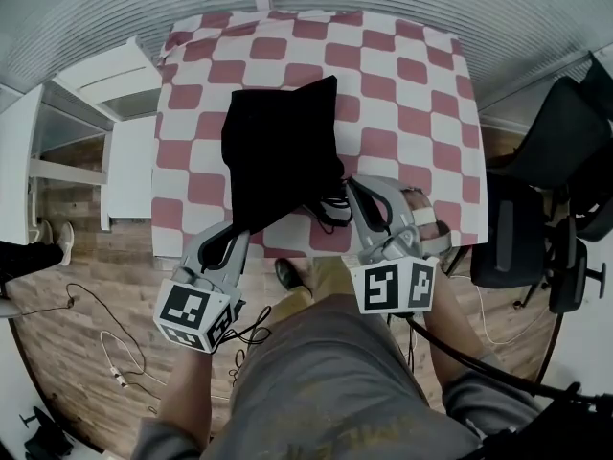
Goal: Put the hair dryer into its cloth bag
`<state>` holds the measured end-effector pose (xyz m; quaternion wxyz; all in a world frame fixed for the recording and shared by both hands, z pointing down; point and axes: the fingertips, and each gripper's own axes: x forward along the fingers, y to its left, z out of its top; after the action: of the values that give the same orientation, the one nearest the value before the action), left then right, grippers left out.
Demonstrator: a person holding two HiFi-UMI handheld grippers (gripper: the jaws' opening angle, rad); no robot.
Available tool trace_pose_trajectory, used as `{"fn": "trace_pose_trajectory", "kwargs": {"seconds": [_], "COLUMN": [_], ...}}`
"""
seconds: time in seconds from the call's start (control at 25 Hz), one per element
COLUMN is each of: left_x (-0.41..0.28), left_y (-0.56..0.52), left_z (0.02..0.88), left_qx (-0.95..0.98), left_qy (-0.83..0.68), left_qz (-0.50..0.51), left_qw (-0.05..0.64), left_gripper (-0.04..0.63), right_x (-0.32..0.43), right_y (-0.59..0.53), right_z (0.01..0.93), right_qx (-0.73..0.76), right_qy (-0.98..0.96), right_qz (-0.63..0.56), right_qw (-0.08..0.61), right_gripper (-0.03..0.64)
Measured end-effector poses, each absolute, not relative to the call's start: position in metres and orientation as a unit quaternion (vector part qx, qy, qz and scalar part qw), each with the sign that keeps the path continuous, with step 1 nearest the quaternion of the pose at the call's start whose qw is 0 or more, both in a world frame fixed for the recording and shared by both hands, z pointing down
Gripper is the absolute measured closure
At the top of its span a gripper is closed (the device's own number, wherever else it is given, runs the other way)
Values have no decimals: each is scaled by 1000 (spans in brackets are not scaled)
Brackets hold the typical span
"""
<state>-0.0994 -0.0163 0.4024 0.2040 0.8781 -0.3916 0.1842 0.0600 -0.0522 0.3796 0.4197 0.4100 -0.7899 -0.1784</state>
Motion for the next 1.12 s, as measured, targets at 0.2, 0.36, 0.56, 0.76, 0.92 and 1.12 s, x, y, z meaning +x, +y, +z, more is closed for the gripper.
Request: {"fn": "trace_pose_trajectory", "kwargs": {"seconds": [0.2, 0.36, 0.56, 0.76, 0.92, 1.12], "left_x": [-89, -94, -96, -97, -98, -96], "left_y": [-6, -4, 0, 4, 3, 3], "left_z": [411, 413, 419, 424, 421, 417], "left_qx": [884, 880, 878, 878, 877, 875], "left_qy": [-377, -380, -378, -374, -377, -382], "left_qz": [197, 195, 202, 210, 208, 210], "left_qw": [196, 206, 212, 213, 211, 212], "left_gripper": [584, 583, 583, 583, 583, 583], "right_x": [72, 62, 52, 66, 63, 51], "right_y": [-31, -10, 19, 18, 7, -13], "right_z": [395, 397, 405, 415, 435, 445], "right_qx": [383, 361, 320, 351, 362, 394], "right_qy": [-798, -826, -851, -850, -841, -835], "right_qz": [-171, -143, -127, -74, -49, -52], "right_qw": [433, 409, 397, 386, 400, 382], "right_gripper": [588, 589, 589, 574, 437, 445]}}
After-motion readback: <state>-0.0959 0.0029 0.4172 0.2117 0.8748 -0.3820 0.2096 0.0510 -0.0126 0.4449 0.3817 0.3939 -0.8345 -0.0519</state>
